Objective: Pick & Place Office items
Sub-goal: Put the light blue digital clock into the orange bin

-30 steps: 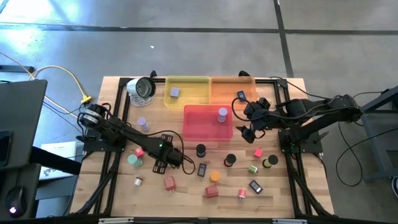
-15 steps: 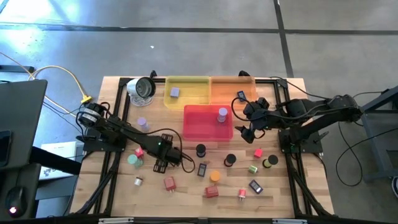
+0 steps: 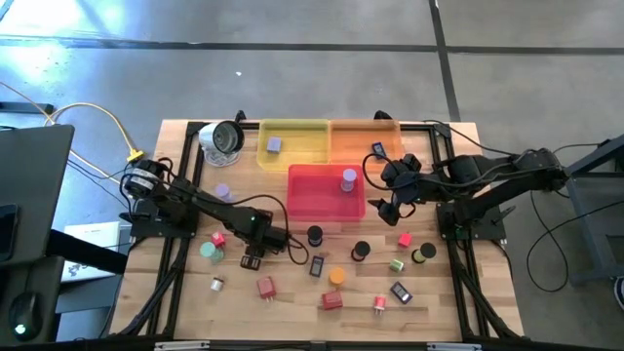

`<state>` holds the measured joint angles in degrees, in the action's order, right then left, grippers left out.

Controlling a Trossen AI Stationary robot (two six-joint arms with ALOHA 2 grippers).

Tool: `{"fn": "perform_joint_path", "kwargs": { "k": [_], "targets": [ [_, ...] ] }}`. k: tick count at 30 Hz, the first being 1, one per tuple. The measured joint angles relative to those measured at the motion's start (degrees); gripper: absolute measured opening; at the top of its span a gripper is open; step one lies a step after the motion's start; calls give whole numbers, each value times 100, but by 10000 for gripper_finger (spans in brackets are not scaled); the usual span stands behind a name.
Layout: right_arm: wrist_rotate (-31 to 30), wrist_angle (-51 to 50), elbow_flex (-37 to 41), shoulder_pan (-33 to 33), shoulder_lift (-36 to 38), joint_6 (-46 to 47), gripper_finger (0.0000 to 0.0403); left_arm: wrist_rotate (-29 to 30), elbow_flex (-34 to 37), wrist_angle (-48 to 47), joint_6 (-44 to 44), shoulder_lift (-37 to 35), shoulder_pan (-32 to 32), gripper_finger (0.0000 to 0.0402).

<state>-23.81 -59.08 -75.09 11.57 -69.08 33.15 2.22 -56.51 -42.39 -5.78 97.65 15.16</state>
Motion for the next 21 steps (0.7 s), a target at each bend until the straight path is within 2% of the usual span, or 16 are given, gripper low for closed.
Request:
{"fn": "perform_joint_path", "kwargs": {
  "k": [8,13,21],
  "targets": [
    [0,249,0,0,0,-88,385,175,22,-68,-286,-271,-17,130],
    [0,628,0,0,0,-486,385,518,-123,-184,-450,-885,-48,130],
    [-2,1497,0,0,-9,-954,385,1049,-297,-147,-1446,-2219,-256,130]
  ]
}}
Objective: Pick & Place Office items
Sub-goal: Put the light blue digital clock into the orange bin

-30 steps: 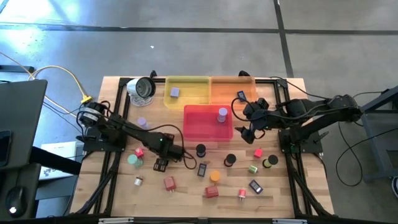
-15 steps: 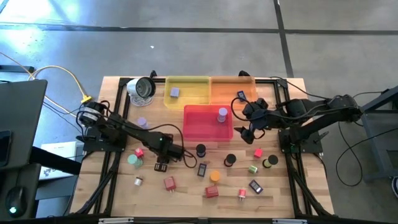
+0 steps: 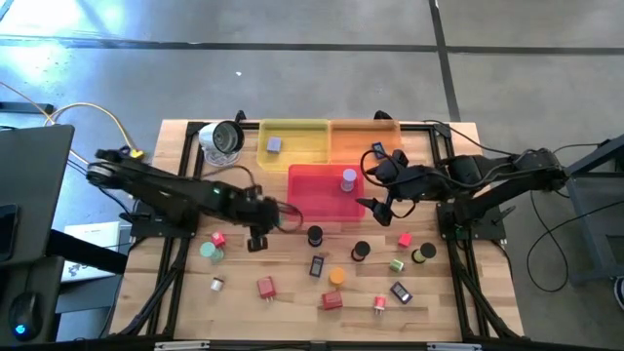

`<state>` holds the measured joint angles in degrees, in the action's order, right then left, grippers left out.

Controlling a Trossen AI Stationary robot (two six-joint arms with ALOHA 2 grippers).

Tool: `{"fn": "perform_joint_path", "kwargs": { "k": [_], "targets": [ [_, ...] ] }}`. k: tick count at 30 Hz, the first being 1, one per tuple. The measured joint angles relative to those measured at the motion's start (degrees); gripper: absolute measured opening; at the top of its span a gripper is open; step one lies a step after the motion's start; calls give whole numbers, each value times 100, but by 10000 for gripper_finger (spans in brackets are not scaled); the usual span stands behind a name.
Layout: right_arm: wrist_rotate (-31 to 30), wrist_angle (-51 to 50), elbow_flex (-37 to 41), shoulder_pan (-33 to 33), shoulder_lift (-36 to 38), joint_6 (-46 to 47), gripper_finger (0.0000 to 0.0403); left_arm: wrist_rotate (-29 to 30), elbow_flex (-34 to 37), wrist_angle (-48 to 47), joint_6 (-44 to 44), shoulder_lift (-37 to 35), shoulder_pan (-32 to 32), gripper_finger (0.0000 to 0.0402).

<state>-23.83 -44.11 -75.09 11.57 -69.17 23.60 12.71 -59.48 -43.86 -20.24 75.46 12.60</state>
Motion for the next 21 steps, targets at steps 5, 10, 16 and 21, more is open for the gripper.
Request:
{"fn": "perform_joint_path", "kwargs": {
  "k": [5,10,16,21],
  "targets": [
    [202,542,0,-2,-71,-163,385,144,-4,1103,-472,-787,-175,130],
    [458,1221,7,-9,-257,-737,385,159,-11,3190,-412,-1097,-277,130],
    [489,2462,4,-10,-482,-1889,385,-42,-26,4977,426,-989,-282,130],
    [403,3791,6,-11,-640,-2207,385,-107,-15,4991,736,-896,-279,130]
  ]
}}
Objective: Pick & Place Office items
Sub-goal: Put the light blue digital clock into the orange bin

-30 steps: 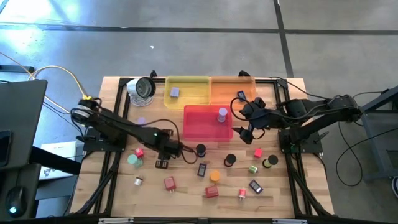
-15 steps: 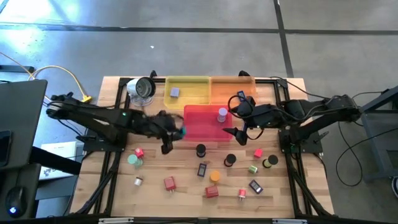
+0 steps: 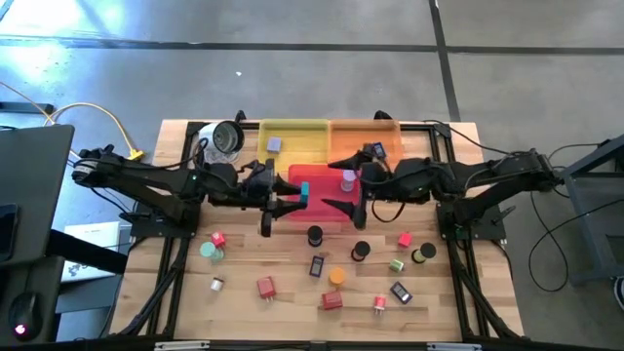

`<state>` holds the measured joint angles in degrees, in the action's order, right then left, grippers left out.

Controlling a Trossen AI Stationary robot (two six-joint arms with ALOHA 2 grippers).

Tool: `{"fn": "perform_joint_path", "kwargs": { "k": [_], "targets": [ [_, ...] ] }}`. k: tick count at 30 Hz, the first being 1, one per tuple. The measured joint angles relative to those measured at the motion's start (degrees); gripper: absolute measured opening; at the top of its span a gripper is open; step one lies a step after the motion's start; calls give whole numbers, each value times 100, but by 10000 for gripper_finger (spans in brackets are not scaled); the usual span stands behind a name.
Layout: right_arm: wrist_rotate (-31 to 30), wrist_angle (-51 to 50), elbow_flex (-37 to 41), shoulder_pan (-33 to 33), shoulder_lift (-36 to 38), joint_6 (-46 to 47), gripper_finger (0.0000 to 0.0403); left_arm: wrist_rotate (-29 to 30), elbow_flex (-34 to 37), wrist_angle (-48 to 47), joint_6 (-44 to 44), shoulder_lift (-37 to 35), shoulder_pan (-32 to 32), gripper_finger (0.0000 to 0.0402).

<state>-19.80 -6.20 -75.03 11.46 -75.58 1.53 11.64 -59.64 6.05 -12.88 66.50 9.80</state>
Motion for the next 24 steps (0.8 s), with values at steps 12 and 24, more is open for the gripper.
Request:
{"fn": "perform_joint_path", "kwargs": {
  "k": [12,24],
  "targets": [
    [478,584,-4,-46,-462,165,385,26,2,489,317,410,-87,130],
    [519,535,-2,-109,-635,268,385,20,2,766,549,481,-92,130]
  ]
}}
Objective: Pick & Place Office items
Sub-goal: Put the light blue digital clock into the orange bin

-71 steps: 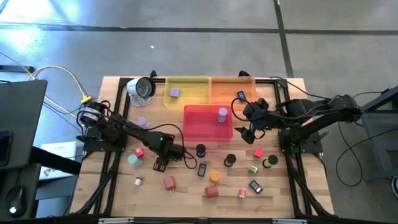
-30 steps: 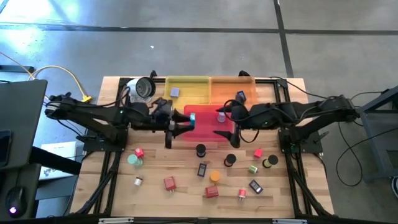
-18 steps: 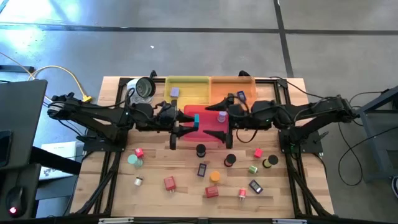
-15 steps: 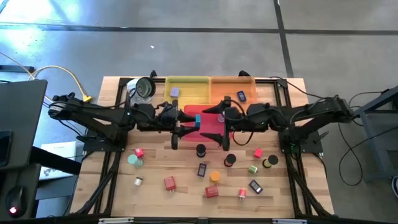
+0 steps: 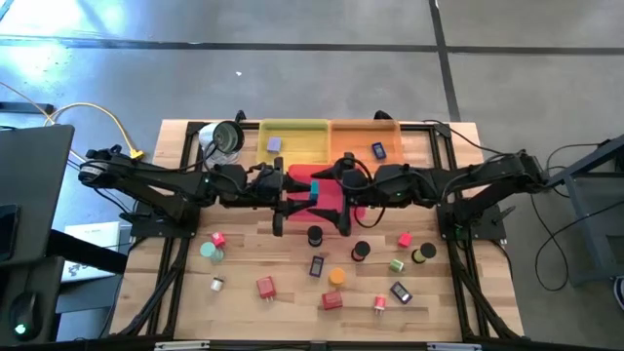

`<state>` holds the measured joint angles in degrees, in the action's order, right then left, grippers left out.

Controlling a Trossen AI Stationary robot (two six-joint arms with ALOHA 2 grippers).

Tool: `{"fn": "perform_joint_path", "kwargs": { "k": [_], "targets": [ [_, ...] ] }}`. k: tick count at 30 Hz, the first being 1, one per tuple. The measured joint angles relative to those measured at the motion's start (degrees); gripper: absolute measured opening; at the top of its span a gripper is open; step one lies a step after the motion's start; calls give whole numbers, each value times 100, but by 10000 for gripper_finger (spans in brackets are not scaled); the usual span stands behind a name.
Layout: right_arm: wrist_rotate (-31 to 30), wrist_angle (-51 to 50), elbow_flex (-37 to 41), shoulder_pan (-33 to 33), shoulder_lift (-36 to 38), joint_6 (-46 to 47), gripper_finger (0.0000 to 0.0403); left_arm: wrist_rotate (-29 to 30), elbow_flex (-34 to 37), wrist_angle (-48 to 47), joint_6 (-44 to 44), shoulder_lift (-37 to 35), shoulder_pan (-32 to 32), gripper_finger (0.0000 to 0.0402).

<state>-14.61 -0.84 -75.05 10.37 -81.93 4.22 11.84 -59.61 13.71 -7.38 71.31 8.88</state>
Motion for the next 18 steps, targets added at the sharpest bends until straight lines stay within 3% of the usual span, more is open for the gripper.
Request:
{"fn": "perform_joint_path", "kwargs": {
  "k": [9,18],
  "targets": [
    [-17,140,0,2,0,-134,373,-2,0,-42,5,42,2,130],
    [339,111,0,-101,2,-105,282,-7,0,-34,7,42,2,130]
  ]
}}
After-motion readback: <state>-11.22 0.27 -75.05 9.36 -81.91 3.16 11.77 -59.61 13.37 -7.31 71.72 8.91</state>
